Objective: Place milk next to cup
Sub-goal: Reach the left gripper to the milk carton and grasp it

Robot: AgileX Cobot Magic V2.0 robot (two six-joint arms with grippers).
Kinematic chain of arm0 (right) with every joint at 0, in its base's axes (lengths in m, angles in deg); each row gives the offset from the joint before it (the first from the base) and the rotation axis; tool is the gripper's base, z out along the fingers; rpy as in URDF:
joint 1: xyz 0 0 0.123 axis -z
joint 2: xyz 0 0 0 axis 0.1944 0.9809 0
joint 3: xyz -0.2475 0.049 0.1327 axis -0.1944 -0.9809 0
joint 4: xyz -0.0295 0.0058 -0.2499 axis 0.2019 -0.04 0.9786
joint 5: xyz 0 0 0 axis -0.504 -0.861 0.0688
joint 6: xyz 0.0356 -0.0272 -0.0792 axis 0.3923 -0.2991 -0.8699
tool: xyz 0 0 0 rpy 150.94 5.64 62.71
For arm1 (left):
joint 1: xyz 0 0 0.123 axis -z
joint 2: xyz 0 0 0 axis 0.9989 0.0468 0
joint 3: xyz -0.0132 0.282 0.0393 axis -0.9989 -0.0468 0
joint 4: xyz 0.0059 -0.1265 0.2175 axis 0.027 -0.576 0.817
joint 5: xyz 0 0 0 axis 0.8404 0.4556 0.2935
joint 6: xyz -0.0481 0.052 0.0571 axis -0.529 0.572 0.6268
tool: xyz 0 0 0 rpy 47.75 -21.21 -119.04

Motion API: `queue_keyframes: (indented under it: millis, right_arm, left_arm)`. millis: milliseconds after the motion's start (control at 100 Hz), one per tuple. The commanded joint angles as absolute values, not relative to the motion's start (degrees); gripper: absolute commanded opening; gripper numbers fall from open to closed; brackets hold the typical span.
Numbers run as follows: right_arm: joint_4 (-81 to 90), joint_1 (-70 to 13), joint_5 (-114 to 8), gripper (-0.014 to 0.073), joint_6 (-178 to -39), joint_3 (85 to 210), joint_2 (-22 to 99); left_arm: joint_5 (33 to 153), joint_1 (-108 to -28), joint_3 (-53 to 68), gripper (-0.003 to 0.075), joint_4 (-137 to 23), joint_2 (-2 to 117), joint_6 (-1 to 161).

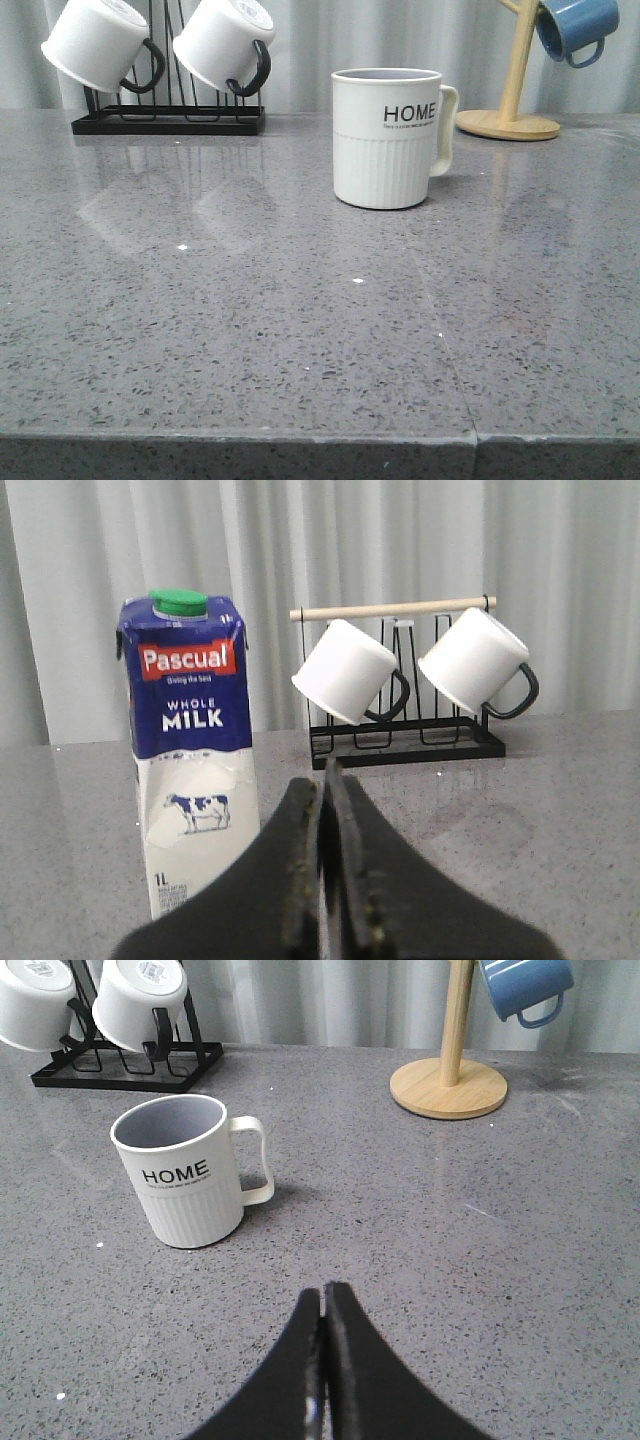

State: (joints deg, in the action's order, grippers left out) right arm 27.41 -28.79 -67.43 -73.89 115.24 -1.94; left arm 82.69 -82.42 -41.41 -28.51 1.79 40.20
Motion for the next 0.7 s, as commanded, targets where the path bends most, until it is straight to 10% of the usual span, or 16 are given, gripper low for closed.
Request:
queue_keyframes:
  millis: [0, 370, 690]
  right_arm:
    - [27.76, -28.78, -63.17, -0.0057, -73.9, 116.66, -1.41]
    - [27.76, -28.78, -63.17, -0.0057, -73.9, 116.66, -1.41]
    - [27.76, -28.78, -63.17, -0.0057, -73.9, 116.66, -1.41]
  left_arm:
    - [82.47, -82.26, -34.22, -0.002, -29.13, 6.46, 40.2]
    - [74.31, -82.26, -26.04, 0.0043, -29.61, 25.7, 40.2]
    - [65.0, -82.26, -26.04, 0.068, -32.05, 35.75, 40.2]
